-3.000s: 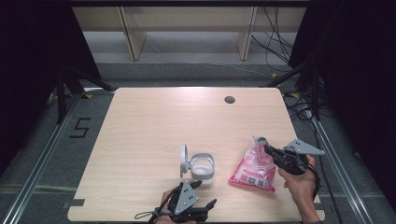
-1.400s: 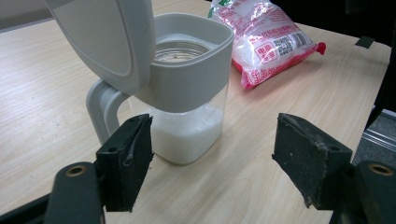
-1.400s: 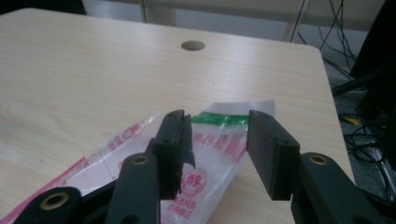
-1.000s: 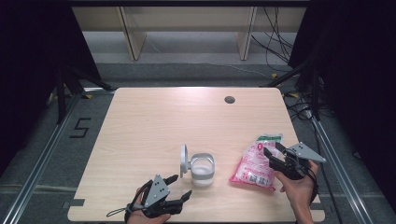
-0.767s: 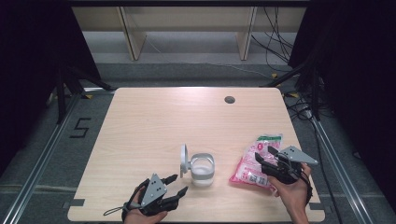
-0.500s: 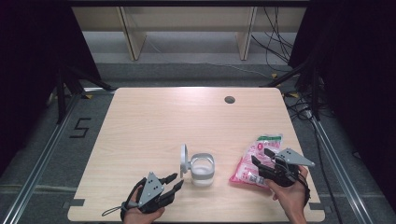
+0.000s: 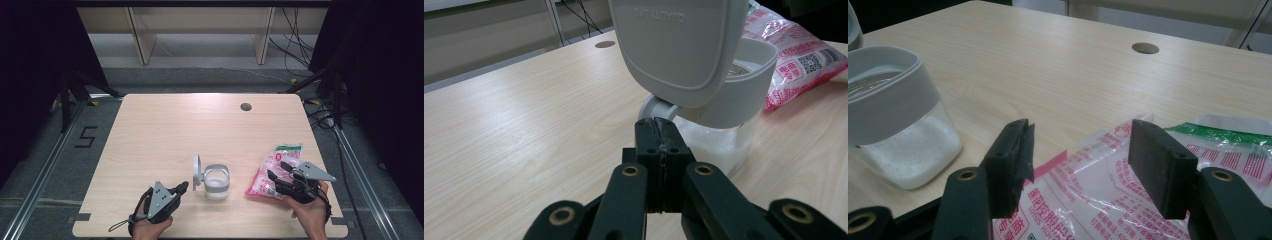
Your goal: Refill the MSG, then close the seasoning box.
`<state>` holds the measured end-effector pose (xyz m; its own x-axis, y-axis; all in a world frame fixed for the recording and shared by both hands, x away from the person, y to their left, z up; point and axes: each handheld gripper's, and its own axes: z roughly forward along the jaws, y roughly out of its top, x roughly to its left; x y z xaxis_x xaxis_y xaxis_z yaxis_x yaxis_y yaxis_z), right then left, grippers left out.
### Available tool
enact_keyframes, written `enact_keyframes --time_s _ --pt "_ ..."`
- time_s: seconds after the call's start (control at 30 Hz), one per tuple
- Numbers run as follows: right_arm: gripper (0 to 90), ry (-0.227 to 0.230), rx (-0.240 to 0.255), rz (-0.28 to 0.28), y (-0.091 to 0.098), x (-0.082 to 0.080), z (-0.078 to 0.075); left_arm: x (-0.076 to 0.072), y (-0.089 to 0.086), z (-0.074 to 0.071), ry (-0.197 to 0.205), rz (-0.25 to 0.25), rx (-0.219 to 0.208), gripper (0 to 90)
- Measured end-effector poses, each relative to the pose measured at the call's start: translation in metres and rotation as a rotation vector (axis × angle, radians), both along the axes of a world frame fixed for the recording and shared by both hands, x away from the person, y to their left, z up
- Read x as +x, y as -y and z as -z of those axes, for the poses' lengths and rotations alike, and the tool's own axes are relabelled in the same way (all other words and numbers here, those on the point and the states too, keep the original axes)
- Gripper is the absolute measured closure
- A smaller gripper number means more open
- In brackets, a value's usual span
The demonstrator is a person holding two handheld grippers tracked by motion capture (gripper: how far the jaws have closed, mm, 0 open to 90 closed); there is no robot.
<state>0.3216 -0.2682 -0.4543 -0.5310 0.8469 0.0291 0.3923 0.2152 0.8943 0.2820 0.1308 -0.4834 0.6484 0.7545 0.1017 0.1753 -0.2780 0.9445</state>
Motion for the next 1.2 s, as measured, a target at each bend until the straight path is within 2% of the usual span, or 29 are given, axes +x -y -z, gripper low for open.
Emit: enact_keyframes --time_s 0.03,0.1,0.13,0.17,0.2,0.23,0.27,0.3,0.37,0.4,0.43,0.47,0.5,0.53,0.57,0.6,0.63,0.67,0.7,0.8,0.83,0.87,0.93,1.07,1.1,1.17,1.2 --pt "42.8 0.003 -0.006 0.0 0.0 0.0 0.0 0.0 0.001 0.001 0.001 -0.004 -0.013 89.0" --pt "42.8 -0.015 0.009 0.01 -0.003 -0.004 0.0 0.002 0.0 0.001 0.007 0.001 -0.008 89.1" --pt "42.7 -0.008 -0.001 0.0 -0.003 -0.004 0.001 0.004 -0.001 0.001 0.018 0.005 -0.01 89.0" --pt "42.8 -0.003 0.0 -0.01 -0.003 -0.003 0.001 0.004 -0.001 0.001 0.002 -0.016 -0.029 89.1" --pt "42.8 -0.01 0.013 0.002 -0.006 -0.005 0.001 0.005 -0.002 0.001 0.004 -0.015 -0.034 89.1" --pt "42.8 -0.003 0.005 -0.003 -0.006 -0.006 0.001 0.006 -0.004 -0.001 0.013 -0.017 -0.014 89.1" --pt "42.8 -0.004 0.008 -0.009 -0.007 -0.006 0.001 0.006 -0.003 -0.001 0.004 -0.033 -0.035 89.1" --pt "42.7 -0.022 0.009 -0.007 -0.008 -0.008 0.001 0.006 -0.004 -0.001 0.001 -0.036 -0.033 89.1" --pt "42.7 -0.004 -0.004 -0.022 -0.008 -0.007 0.001 0.008 -0.006 -0.002 0.009 -0.04 -0.022 89.2" --pt "42.7 -0.02 -0.006 -0.017 -0.009 -0.009 0.001 0.009 -0.006 -0.002 0.015 -0.034 -0.032 89.2" --pt "42.8 -0.023 0.003 -0.022 -0.011 -0.01 0.002 0.007 -0.006 -0.003 0.001 -0.049 -0.04 89.2" --pt "42.7 -0.016 0.006 -0.029 -0.011 -0.009 0.003 0.008 -0.006 -0.004 0.003 -0.05 -0.044 89.2" --pt "42.7 -0.013 -0.016 -0.044 -0.011 -0.009 0.003 0.008 -0.007 -0.004 0.005 -0.051 -0.052 89.2" --pt "42.7 -0.029 -0.001 -0.033 -0.013 -0.011 0.002 0.01 -0.008 -0.005 0.007 -0.041 -0.056 89.2" --pt "42.7 -0.024 0.013 -0.033 -0.015 -0.012 0.003 0.01 -0.008 -0.006 -0.003 -0.047 -0.054 89.2" --pt "42.7 0.009 -0.025 -0.053 -0.013 -0.01 0.003 0.011 -0.008 -0.006 -0.007 -0.052 -0.059 89.2" --pt "42.7 -0.023 -0.01 -0.046 -0.014 -0.013 0.002 0.01 -0.008 -0.007 -0.008 -0.056 -0.063 89.3" --pt "42.6 -0.014 0.002 -0.058 -0.014 -0.012 0.003 0.011 -0.008 -0.007 -0.002 -0.054 -0.054 89.2" --pt "42.5 -0.015 -0.005 -0.045 -0.015 -0.014 0.002 0.011 -0.009 -0.008 -0.001 -0.051 -0.05 89.2" --pt "42.5 -0.013 -0.021 -0.054 -0.017 -0.015 0.003 0.013 -0.008 -0.01 0.009 -0.041 -0.057 89.2" --pt "42.5 -0.018 -0.013 -0.064 -0.018 -0.016 0.003 0.013 -0.008 -0.01 0.006 -0.041 -0.06 89.2" --pt "42.5 -0.039 0.001 -0.045 -0.021 -0.019 0.002 0.012 -0.008 -0.011 -0.003 -0.043 -0.052 89.2" --pt "42.5 -0.021 -0.013 -0.071 -0.021 -0.018 0.003 0.013 -0.008 -0.012 0.008 -0.038 -0.047 89.2" --pt "42.5 -0.026 -0.036 -0.089 -0.022 -0.019 0.004 0.014 -0.006 -0.015 0.011 -0.035 -0.05 89.2" --pt "42.5 -0.056 -0.012 -0.06 -0.024 -0.022 0.004 0.015 -0.005 -0.015 0.023 -0.023 -0.059 89.2" --pt "42.5 -0.044 -0.003 -0.072 -0.025 -0.021 0.005 0.014 -0.002 -0.018 0.023 -0.01 -0.045 89.2" --pt "42.5 -0.048 -0.017 -0.067 -0.025 -0.022 0.005 0.013 -0.001 -0.019 0.012 -0.015 -0.049 89.2"
